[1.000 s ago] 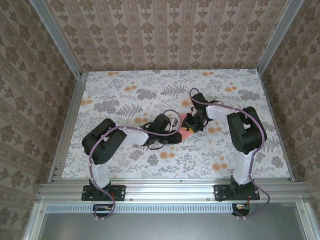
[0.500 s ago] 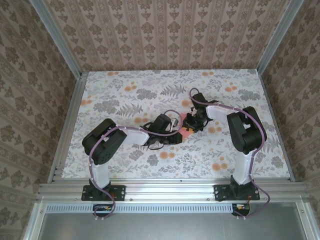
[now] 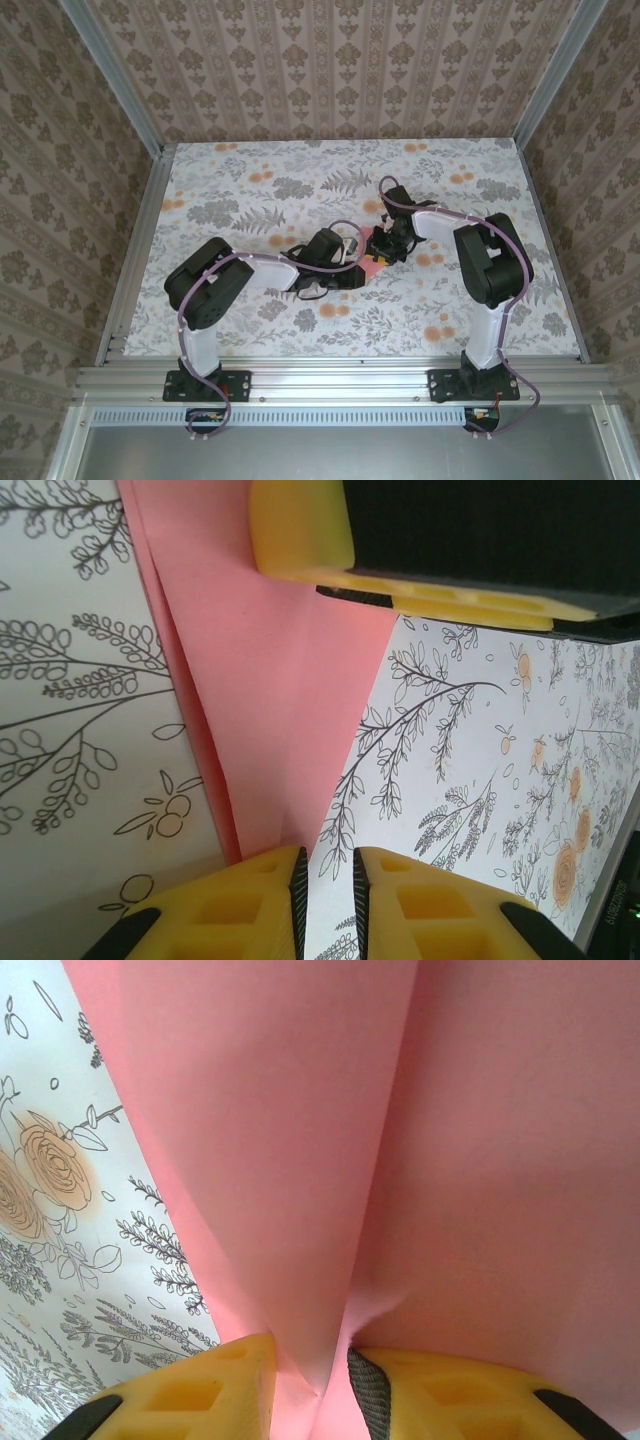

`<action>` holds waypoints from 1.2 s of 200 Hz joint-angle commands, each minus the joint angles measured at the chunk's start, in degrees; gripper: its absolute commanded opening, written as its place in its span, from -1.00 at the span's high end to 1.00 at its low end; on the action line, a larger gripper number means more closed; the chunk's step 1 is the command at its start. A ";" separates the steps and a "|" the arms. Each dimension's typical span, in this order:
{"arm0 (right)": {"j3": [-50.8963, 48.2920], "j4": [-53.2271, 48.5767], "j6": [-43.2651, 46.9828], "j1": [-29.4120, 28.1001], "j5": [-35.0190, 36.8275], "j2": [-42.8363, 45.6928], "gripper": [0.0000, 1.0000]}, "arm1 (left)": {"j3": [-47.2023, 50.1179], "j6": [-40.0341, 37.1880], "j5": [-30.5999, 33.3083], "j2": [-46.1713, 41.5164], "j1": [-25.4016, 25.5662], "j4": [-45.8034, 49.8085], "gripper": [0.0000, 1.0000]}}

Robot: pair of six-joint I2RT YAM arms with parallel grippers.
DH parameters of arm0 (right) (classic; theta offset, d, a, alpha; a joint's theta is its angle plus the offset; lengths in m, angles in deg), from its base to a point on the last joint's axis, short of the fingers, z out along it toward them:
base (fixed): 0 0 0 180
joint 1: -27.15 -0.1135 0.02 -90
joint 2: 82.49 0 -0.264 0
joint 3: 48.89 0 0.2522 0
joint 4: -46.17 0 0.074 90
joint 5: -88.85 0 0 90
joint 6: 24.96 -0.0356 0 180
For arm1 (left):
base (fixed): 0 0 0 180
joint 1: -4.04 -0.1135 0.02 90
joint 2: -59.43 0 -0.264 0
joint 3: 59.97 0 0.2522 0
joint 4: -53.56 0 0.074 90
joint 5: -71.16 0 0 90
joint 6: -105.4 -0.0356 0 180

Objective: Fold a paper plane with a square sheet of paper (pick it up from the middle)
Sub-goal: Fourth fold the wing at the center of the table.

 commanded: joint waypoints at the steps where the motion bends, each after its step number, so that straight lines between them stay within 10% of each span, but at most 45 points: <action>1: -5.12 -2.79 -0.91 0.02 15.73 -10.10 0.32 | 1.14 -1.47 -0.68 -0.45 1.21 5.50 0.57; 240: -5.03 -2.85 -0.94 0.02 15.89 -10.49 0.33 | 2.32 1.84 5.64 -9.56 0.70 1.67 0.71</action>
